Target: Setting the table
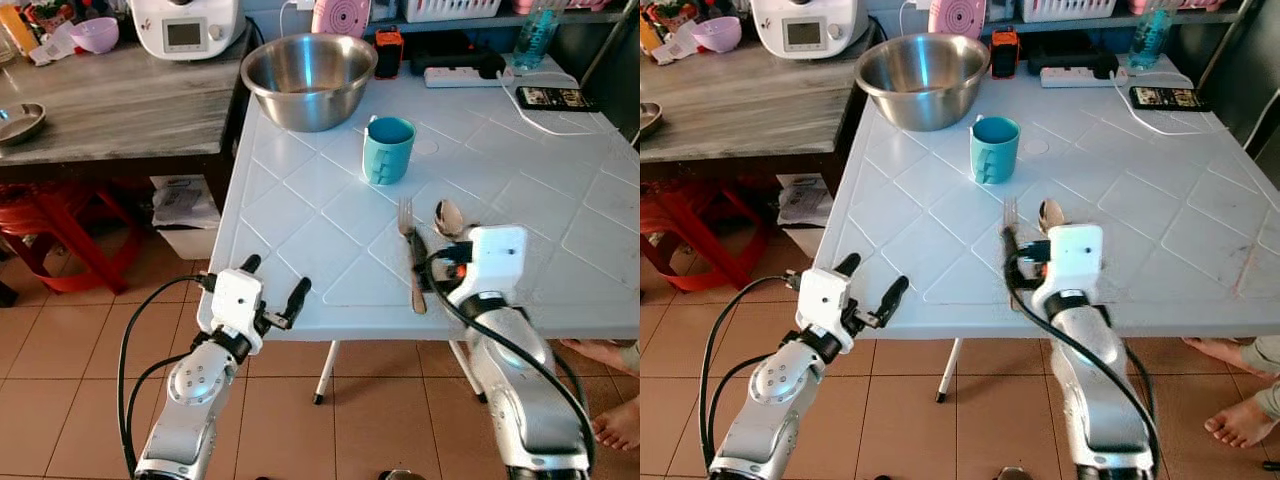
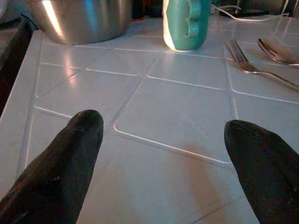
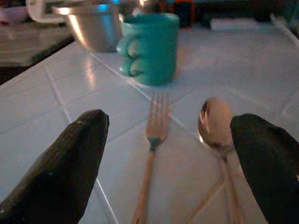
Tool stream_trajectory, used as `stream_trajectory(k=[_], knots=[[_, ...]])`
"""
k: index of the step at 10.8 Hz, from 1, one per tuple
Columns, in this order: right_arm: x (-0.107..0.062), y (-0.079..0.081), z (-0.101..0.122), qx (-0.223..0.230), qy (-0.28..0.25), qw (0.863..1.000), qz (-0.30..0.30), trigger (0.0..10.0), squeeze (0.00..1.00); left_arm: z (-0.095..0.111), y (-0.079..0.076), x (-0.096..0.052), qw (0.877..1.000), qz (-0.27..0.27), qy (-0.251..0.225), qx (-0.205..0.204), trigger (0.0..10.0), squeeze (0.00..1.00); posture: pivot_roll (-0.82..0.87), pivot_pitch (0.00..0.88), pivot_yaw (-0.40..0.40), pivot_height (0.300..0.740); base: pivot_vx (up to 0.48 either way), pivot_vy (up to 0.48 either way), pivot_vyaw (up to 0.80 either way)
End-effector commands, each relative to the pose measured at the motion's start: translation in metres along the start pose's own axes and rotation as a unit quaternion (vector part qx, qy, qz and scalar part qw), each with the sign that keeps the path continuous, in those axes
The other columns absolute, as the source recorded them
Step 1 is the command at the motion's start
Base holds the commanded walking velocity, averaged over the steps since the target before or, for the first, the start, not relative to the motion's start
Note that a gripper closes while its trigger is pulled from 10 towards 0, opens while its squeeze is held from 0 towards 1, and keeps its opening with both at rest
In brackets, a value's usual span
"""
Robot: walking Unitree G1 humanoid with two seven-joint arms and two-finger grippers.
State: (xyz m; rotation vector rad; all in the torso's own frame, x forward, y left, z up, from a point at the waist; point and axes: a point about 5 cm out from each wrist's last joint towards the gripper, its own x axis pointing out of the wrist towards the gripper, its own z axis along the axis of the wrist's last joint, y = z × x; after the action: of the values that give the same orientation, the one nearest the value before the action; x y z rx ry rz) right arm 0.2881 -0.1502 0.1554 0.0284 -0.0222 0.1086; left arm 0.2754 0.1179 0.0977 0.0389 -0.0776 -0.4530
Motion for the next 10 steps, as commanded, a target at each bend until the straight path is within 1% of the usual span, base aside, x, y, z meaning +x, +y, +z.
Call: stream_trajectory(k=[1,2,3,4,6,8,9,10], knots=[[0.003,-0.001,-0.005,0.029,0.022,0.999,-0.003,10.0,0.0,-0.002,0.0,-0.001,1.0,-0.007,0.004,0.002,10.0,0.0,-0.2,0.148,0.081,0.74,0.0,0.0,0.0],[0.005,0.004,-0.009,0.038,0.035,0.999,0.017,10.0,0.0,-0.003,-0.001,-0.001,1.0,-0.009,0.005,0.004,10.0,0.0,-0.2,0.148,0.081,0.74,0.0,0.0,0.0],[0.006,0.004,-0.009,0.035,0.032,0.999,0.016,10.0,0.0,-0.003,-0.001,-0.001,1.0,-0.011,0.004,0.005,10.0,0.0,-0.2,0.148,0.08,0.74,0.0,0.0,0.0],[0.007,0.0,-0.01,0.03,0.038,0.999,0.003,10.0,0.0,-0.003,-0.001,-0.001,1.0,-0.01,0.003,0.006,10.0,0.0,-0.2,0.144,0.078,0.74,0.0,0.0,0.0],[0.012,-0.001,-0.012,-0.003,0.05,0.999,-0.003,10.0,0.0,-0.001,-0.003,0.001,1.0,-0.01,-0.001,0.004,10.0,0.0,-0.2,0.14,0.075,0.74,0.0,0.0,0.0],[0.016,0.001,-0.013,-0.016,0.047,0.999,-0.005,10.0,0.0,-0.001,-0.005,0.001,1.0,-0.011,-0.002,0.004,10.0,0.0,-0.2,0.141,0.076,0.74,0.0,0.0,0.0],[0.017,0.002,-0.013,-0.008,0.05,0.999,-0.004,10.0,0.0,-0.001,-0.005,0.001,1.0,-0.011,-0.002,0.004,10.0,0.0,-0.2,0.141,0.076,0.74,0.0,0.0,0.0],[0.018,0.002,-0.015,-0.01,0.062,0.998,-0.005,10.0,0.0,-0.001,-0.005,0.001,1.0,-0.011,-0.002,0.004,10.0,0.0,-0.19,0.143,0.077,0.74,0.0,0.0,0.0]])
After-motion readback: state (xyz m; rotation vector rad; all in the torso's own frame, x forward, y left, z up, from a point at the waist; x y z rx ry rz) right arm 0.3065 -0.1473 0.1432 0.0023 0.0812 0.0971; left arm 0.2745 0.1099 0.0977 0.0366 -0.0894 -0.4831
